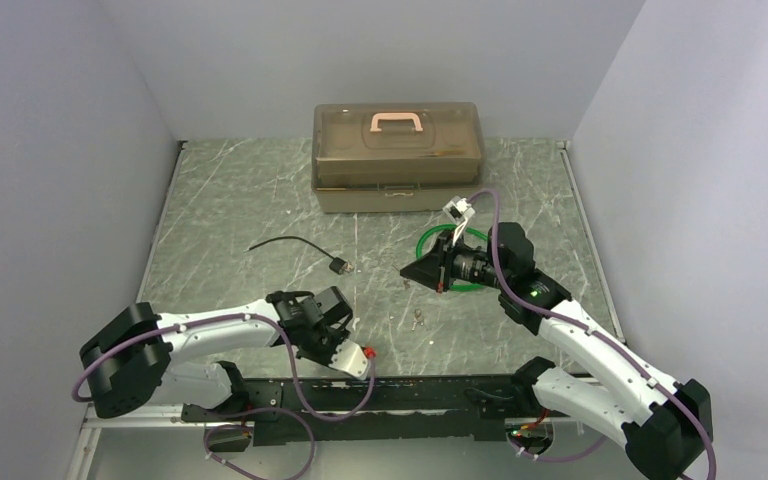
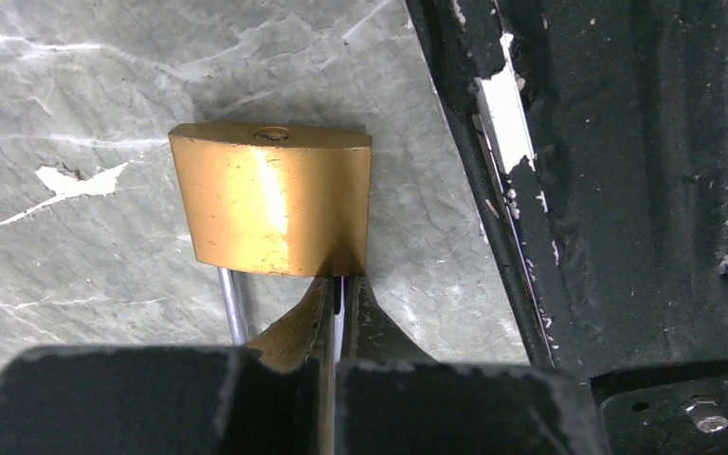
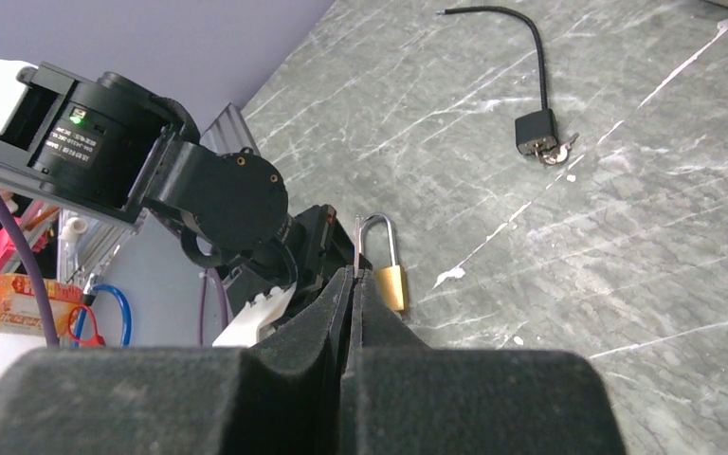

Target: Unlock with the key

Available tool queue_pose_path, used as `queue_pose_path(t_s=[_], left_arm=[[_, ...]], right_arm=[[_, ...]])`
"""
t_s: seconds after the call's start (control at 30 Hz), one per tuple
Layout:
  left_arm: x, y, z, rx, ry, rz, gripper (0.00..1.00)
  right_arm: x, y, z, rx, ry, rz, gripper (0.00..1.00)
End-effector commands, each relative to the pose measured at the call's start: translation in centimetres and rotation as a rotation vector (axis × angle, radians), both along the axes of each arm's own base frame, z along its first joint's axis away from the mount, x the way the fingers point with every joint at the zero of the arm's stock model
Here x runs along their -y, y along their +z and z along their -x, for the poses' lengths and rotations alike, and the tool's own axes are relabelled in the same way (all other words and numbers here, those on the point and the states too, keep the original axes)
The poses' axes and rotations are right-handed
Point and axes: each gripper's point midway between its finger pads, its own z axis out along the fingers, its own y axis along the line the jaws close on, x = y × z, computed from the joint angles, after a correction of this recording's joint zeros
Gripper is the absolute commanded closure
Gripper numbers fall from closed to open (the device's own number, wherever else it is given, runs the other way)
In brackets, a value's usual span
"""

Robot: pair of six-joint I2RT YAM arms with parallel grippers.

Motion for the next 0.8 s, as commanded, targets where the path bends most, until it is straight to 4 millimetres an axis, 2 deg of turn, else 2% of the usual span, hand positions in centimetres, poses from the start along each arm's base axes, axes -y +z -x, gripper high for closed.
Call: queue_pose_path(t_s=[0.0, 0.13, 0.2, 0.3, 0.47, 0.53, 0.63, 0.77], left_arm=[[-0.3, -2.0, 0.1, 0.014, -0.022, -0.018, 1.00], [-0.6, -1.0, 0.2, -0.014, 0.014, -0.055, 1.00], [-0.5, 0.8, 0.2, -0.034, 0.018, -0.053, 1.00], [0.1, 5.6, 0.5, -0.090, 0.016, 0.022, 1.00], [0.2, 15.4, 1.6, -0.277, -0.014, 0.229, 1.00], [0.0, 17.8, 2.5, -0.364, -0.015, 0.285, 1.00], [-0.3, 19.4, 3.8, -0.452, -0.023, 0.327, 1.00], [-0.6, 19.4, 4.5, -0.474, -0.010, 0.368, 1.00]], right_arm=[[-0.2, 3.8, -0.3, 0.075, -0.006, -0.067, 1.00], [-0.1, 3.8, -0.3, 0.073, -0.007, -0.059, 1.00], [-0.2, 3.9, -0.4, 0.076, -0.004, -0.055, 1.00], [-0.4, 3.9, -0.6, 0.083, 0.001, -0.040, 1.00], [-0.5, 3.2, -1.0, 0.108, -0.004, 0.011, 1.00], [-0.8, 2.8, -0.8, 0.135, 0.003, 0.039, 1.00], [-2.1, 2.0, 0.1, 0.168, 0.038, 0.097, 1.00], [-3.6, 0.6, 1.2, 0.188, 0.073, 0.153, 1.00]])
